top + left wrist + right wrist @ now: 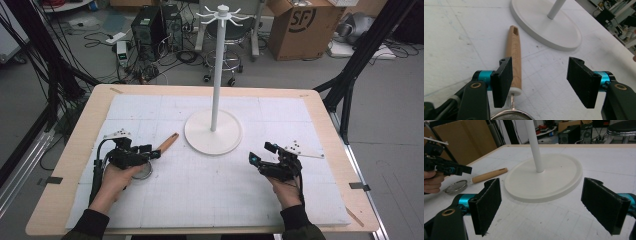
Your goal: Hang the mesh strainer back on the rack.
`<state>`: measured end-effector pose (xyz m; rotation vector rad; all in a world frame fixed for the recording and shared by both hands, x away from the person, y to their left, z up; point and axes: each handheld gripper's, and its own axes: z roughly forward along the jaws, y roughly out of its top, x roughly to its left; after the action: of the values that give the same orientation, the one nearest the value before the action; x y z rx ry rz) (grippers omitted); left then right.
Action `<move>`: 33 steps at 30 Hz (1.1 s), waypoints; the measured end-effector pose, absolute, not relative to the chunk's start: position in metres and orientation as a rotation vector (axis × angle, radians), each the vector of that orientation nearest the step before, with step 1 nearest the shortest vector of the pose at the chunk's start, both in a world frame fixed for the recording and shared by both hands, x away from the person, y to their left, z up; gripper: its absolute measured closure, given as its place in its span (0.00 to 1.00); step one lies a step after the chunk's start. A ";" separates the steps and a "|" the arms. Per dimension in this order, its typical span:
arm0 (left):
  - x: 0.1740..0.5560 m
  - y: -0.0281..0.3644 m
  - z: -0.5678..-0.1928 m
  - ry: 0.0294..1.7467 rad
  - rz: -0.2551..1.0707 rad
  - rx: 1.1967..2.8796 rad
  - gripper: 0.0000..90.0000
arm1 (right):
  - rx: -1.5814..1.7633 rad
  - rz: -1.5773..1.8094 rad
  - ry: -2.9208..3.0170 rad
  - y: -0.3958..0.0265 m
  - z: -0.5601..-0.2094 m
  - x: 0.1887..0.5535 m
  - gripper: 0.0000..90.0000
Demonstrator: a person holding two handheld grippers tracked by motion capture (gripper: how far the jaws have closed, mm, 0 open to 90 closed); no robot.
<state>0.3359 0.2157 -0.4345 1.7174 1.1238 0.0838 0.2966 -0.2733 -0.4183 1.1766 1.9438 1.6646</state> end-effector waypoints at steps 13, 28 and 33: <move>0.357 0.223 -0.446 1.228 0.069 1.799 0.49 | 1.173 1.659 1.947 -0.273 -0.419 0.297 0.17; 0.353 0.210 -0.449 1.177 0.058 1.917 0.67 | 1.177 1.655 1.950 -0.272 -0.419 0.297 0.17; 0.351 0.206 -0.448 1.166 0.139 1.969 0.74 | 1.179 1.655 1.952 -0.272 -0.419 0.297 0.17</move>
<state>0.3511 0.2056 -0.4480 1.9688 1.1664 0.1394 0.2970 -0.2720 -0.4192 1.1787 1.9521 1.6552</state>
